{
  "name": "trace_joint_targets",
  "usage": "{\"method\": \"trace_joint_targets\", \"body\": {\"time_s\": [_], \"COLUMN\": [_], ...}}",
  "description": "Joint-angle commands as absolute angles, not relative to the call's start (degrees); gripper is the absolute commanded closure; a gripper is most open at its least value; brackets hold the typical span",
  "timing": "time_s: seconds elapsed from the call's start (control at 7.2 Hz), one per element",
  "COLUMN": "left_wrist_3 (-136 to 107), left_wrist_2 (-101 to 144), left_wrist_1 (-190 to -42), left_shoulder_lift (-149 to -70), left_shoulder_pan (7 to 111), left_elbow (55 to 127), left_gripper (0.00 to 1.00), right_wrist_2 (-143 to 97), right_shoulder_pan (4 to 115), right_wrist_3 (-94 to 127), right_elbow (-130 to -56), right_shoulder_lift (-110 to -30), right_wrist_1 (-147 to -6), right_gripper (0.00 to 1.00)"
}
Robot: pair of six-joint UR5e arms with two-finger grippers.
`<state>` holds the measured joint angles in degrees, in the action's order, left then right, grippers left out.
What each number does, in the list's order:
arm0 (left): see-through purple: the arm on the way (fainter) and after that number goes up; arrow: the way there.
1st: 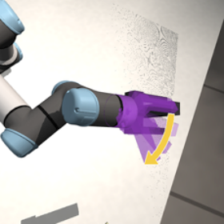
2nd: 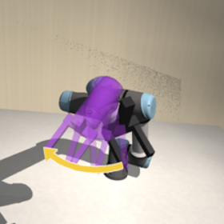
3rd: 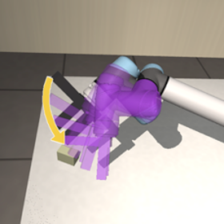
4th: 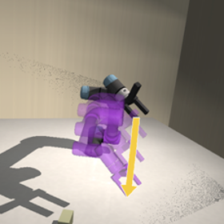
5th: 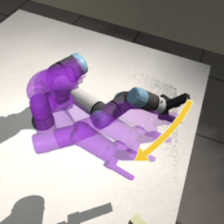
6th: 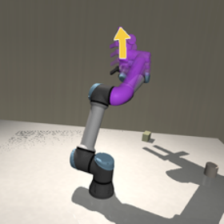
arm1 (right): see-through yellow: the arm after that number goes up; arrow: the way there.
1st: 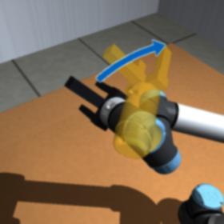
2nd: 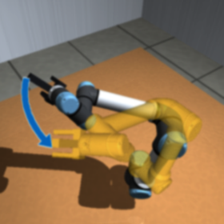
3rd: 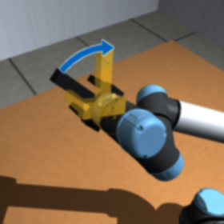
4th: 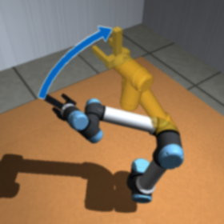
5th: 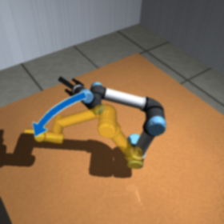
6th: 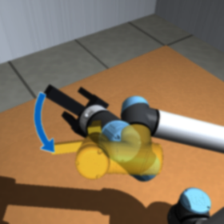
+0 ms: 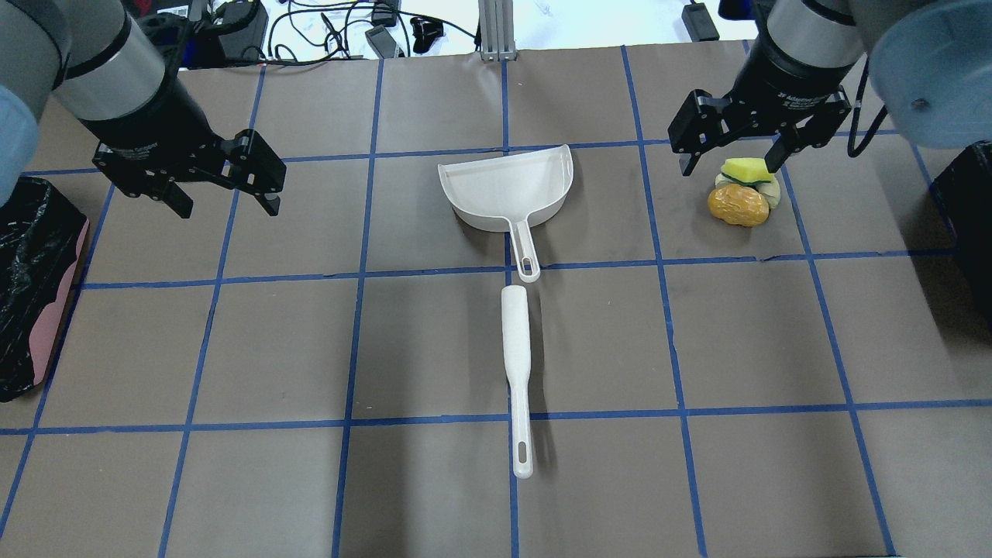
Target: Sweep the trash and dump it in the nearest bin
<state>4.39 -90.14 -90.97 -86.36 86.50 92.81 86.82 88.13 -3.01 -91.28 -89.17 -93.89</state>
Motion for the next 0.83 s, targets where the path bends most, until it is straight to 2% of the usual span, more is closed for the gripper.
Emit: {"method": "trace_joint_targets", "body": {"time_s": [0.0, 0.69], "left_wrist_3": [4.39, 4.83], "left_wrist_2": [-90.09, -90.62], "left_wrist_1": [-90.97, -90.97], "left_shoulder_lift": [-86.4, -86.92], "left_shoulder_pan": [86.49, 85.96], "left_elbow": [92.81, 92.81], "left_gripper": [0.0, 0.0], "right_wrist_2": [86.66, 86.75], "right_shoulder_pan": [88.15, 88.5], "right_wrist_3": [-3.08, -2.81], "right_elbow": [-91.14, -91.5], "right_shoulder_lift": [-89.21, -88.34], "right_wrist_1": [-94.04, -94.65], "right_gripper": [0.0, 0.0]}}
